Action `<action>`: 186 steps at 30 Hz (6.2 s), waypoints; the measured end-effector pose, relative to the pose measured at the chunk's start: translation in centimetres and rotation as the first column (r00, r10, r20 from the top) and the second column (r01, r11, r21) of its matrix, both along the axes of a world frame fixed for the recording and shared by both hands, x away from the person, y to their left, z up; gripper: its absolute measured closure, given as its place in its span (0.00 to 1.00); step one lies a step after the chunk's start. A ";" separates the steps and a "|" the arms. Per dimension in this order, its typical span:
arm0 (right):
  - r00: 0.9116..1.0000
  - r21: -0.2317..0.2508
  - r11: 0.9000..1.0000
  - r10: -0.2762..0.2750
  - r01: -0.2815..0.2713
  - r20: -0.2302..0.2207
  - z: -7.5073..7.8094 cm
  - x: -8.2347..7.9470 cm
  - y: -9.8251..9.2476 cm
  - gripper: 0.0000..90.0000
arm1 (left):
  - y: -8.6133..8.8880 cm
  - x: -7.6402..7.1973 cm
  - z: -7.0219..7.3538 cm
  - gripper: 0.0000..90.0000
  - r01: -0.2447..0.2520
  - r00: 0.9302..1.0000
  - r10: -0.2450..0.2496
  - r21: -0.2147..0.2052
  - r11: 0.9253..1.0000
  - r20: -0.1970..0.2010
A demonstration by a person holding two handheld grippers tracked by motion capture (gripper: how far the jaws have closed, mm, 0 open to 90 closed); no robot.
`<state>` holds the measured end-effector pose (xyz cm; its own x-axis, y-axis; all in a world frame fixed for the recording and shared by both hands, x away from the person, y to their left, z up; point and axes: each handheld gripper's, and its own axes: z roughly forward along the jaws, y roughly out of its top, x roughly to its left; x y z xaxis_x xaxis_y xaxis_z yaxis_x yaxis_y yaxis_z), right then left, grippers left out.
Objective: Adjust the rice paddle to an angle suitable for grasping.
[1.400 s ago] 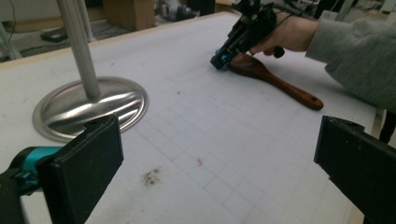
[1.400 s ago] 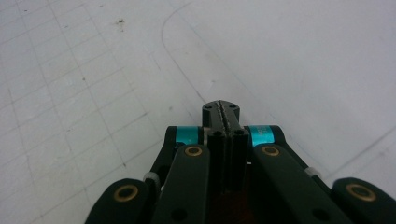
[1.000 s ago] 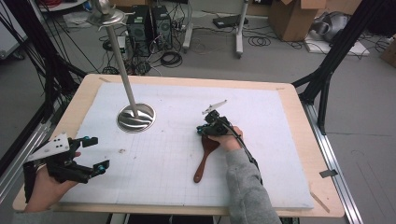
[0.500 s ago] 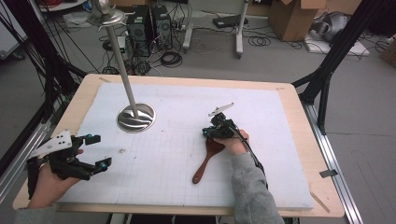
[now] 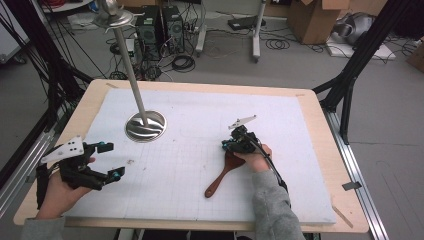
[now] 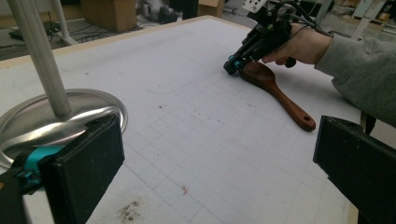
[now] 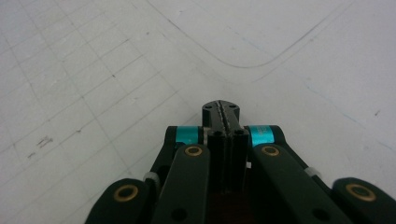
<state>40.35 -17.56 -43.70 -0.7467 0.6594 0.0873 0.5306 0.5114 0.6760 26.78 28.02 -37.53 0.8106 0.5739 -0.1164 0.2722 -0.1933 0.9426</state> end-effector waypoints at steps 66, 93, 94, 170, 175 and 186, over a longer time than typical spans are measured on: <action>0.991 0.061 0.989 -0.131 0.133 -0.035 -0.3 -9.4 -7.4 1.00 | -3.4 2.6 -0.6 0.03 0.066 0.998 -0.065 0.037 0.997 -0.018; 1.000 0.140 0.990 -0.010 0.008 0.018 1.3 -13.8 -5.7 1.00 | -3.6 2.9 -0.7 0.03 0.074 0.997 -0.073 0.048 0.996 -0.027; 1.000 0.139 0.990 -0.005 0.003 0.015 1.3 -14.0 -5.5 1.00 | -3.6 2.9 -0.7 0.03 0.074 0.997 -0.073 0.049 0.996 -0.024; 0.988 -0.066 0.986 0.154 -0.153 0.008 0.4 -13.1 1.7 1.00 | -0.5 0.4 -1.4 0.03 -0.019 0.999 0.023 0.085 0.996 -0.039; 0.989 -0.064 0.987 0.145 -0.144 0.002 0.5 -12.7 1.9 1.00 | -0.4 0.3 -1.5 0.03 -0.021 0.999 0.025 0.090 0.996 -0.043; 0.990 -0.072 0.988 0.140 -0.139 0.006 0.5 -11.3 2.3 1.00 | 0.2 -0.1 -1.4 0.03 -0.049 0.998 0.052 0.084 0.995 -0.028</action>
<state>29.02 -15.23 -43.17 -0.8325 0.5529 0.0346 0.4431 0.6272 0.6406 26.65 28.25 -38.91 0.7773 0.6225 -0.0905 0.3116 -0.2560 0.9151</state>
